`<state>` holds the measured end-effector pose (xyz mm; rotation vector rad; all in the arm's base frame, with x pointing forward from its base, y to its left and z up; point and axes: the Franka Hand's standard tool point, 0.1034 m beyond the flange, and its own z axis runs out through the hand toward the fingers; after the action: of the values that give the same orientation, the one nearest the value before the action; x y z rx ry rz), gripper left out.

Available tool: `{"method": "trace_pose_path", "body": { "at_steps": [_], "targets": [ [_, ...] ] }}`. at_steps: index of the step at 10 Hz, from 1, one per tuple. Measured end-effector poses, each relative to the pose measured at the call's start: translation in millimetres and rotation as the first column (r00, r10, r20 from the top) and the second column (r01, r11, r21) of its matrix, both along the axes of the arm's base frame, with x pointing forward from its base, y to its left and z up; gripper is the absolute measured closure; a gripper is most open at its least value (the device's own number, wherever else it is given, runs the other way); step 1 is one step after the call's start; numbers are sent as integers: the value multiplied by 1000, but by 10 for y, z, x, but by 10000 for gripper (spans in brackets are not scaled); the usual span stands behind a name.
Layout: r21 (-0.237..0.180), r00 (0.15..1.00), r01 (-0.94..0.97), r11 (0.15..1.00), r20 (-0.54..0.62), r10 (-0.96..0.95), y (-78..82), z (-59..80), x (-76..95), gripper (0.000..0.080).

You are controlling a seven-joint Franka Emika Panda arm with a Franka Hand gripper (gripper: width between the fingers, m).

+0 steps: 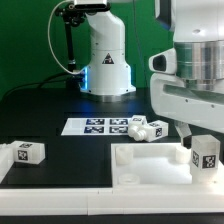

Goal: Assemble one leg

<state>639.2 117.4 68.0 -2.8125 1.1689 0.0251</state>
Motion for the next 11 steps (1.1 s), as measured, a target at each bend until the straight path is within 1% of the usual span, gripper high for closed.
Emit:
{"method": "trace_pose_path", "body": {
  "at_steps": [1, 4, 5, 6, 7, 8, 9, 10, 11],
  "targets": [
    [-2, 1000, -28, 1000, 4, 28, -8, 2, 5, 157],
    [-11, 975, -221, 975, 22, 221, -19, 2, 7, 150],
    [-59, 834, -548, 835, 47, 550, -46, 13, 37, 150],
    [-65, 793, -604, 795, 57, 607, -57, 18, 53, 150],
    [-60, 825, -560, 826, 56, 563, -51, 16, 51, 150],
    [-59, 835, -545, 836, 55, 548, -52, 16, 52, 240],
    [-55, 857, -509, 859, 54, 512, -52, 16, 52, 427],
    [-51, 888, -455, 889, 51, 457, -51, 16, 51, 427],
    [-45, 923, -381, 924, 47, 383, -55, 15, 51, 515]
  ]
}}
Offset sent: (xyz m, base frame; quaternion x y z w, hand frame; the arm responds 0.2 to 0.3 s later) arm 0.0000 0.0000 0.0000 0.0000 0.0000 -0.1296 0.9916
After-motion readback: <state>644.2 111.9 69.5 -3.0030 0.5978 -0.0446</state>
